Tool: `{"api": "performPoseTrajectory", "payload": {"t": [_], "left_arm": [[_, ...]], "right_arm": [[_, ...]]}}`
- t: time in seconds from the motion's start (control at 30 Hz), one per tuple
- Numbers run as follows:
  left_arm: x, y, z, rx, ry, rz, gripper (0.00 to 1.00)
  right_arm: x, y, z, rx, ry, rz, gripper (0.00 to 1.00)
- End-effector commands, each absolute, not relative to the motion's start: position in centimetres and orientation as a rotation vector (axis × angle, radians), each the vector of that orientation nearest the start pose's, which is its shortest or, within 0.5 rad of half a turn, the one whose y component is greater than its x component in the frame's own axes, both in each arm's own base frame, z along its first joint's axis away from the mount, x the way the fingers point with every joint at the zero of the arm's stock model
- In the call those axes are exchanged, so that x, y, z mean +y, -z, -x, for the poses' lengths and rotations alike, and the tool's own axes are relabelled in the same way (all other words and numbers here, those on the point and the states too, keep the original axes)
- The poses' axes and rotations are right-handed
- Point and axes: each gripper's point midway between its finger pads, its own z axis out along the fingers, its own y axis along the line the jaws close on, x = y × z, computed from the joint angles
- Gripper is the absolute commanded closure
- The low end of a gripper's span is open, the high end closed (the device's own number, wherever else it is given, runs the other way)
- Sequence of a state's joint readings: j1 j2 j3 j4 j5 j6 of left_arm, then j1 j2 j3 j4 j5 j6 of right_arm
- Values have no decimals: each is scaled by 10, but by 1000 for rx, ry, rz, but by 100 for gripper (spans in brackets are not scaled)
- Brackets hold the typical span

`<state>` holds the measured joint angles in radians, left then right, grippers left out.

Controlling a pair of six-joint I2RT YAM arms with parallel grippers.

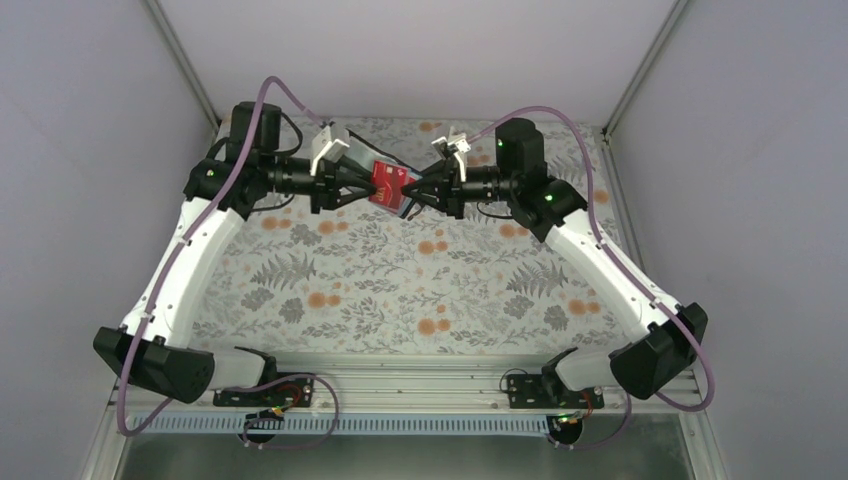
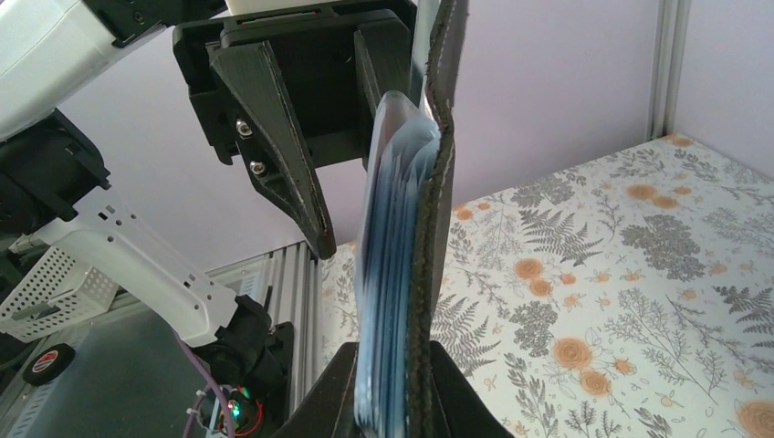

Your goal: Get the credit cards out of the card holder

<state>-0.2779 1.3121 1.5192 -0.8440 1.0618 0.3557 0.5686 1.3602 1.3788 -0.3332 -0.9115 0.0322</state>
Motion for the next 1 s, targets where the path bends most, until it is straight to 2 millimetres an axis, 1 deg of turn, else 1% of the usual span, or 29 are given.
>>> {"api": "performPoseTrajectory", "payload": {"t": [0.0, 0.03, 0.1, 0.17, 0.2, 0.27, 0.33, 0.47, 0.57, 0.63, 0.73, 0.97], "left_arm": [[-231, -393, -266, 1611, 1067, -1160, 70], [-232, -396, -264, 1600, 1087, -1164, 71], [-235, -402, -260, 1572, 1117, -1178, 78], [-237, -408, -256, 1553, 1140, -1188, 93], [-239, -408, -253, 1552, 1155, -1195, 97], [-242, -408, -241, 1526, 1208, -1231, 98], [-241, -413, -227, 1478, 1261, -1269, 98], [-236, -426, -208, 1408, 1264, -1320, 98], [-233, -427, -206, 1412, 1263, -1314, 98], [-232, -423, -211, 1438, 1247, -1297, 98], [-230, -417, -217, 1472, 1221, -1280, 98], [-226, -423, -219, 1468, 1188, -1269, 98]], "right_arm": [[319, -403, -228, 1481, -1309, 1205, 96], [319, -402, -227, 1481, -1312, 1209, 96], [319, -401, -226, 1478, -1315, 1216, 96], [319, -400, -226, 1483, -1313, 1215, 96], [320, -399, -227, 1485, -1312, 1216, 96], [319, -399, -226, 1484, -1311, 1217, 96], [319, -400, -227, 1482, -1304, 1215, 96], [315, -400, -225, 1477, -1285, 1210, 89], [312, -400, -222, 1465, -1280, 1216, 83], [311, -399, -221, 1468, -1281, 1218, 80], [310, -397, -220, 1472, -1279, 1217, 78], [308, -393, -221, 1487, -1267, 1217, 75]]}}
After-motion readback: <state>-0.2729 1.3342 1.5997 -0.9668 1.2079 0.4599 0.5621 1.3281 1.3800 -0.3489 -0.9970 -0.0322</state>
